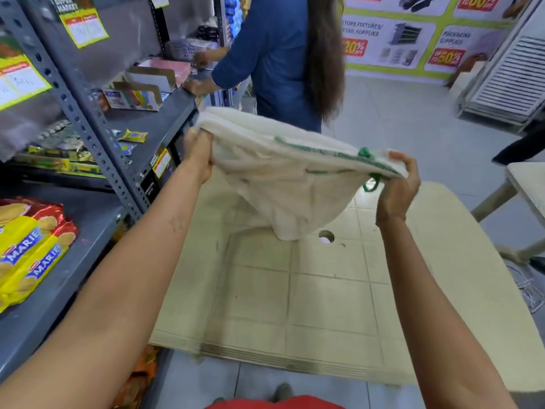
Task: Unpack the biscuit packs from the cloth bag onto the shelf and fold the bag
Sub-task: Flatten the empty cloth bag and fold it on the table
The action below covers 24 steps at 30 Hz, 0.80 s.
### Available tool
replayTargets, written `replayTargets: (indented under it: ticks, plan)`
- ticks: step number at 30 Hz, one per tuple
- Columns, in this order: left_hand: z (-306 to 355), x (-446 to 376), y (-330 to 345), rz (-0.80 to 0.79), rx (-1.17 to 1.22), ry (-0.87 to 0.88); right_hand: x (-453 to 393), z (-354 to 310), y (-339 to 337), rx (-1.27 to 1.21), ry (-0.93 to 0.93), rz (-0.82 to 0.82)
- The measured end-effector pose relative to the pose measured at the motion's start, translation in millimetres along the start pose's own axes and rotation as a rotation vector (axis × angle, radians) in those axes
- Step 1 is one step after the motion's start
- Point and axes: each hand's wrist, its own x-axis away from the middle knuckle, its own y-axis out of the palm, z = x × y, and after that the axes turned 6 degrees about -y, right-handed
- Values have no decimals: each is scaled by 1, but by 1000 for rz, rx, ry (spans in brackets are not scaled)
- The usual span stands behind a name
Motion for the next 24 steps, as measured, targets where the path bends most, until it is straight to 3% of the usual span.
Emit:
replayTargets:
  ticks: [1,3,5,7,9,11,12,13,15,19,21,24]
  plan:
    - [-10,4,-8,15,-182,73,11,9,-13,50,15,28]
    - [-42,15,-33,-114,-469,158,36,37,-46,192,46,59]
    - [-87,27,-66,-271,-592,13,65,74,-86,378,90,11]
    - [-129,42,-95,-194,-581,-168,94,108,-121,641,134,-154]
    - [-159,58,-105,-38,-497,-295,113,132,-141,972,232,-527]
    - [-169,70,-93,-3,-416,-320,125,134,-135,1283,456,-1111]
    - [-168,76,-81,-19,-423,-297,126,126,-124,1360,554,-1311]
    - [-165,80,-69,-39,-459,-268,126,118,-109,1382,595,-1391]
    - [-155,86,-43,-92,-560,-205,128,104,-74,1267,500,-1382]
    - [-130,92,1,-204,-859,-57,167,62,23,690,326,-1307]
    - [-116,94,12,-235,-1007,17,179,59,53,669,196,-1121]
    - [-95,88,1,-177,-1202,162,159,67,51,862,146,-723]
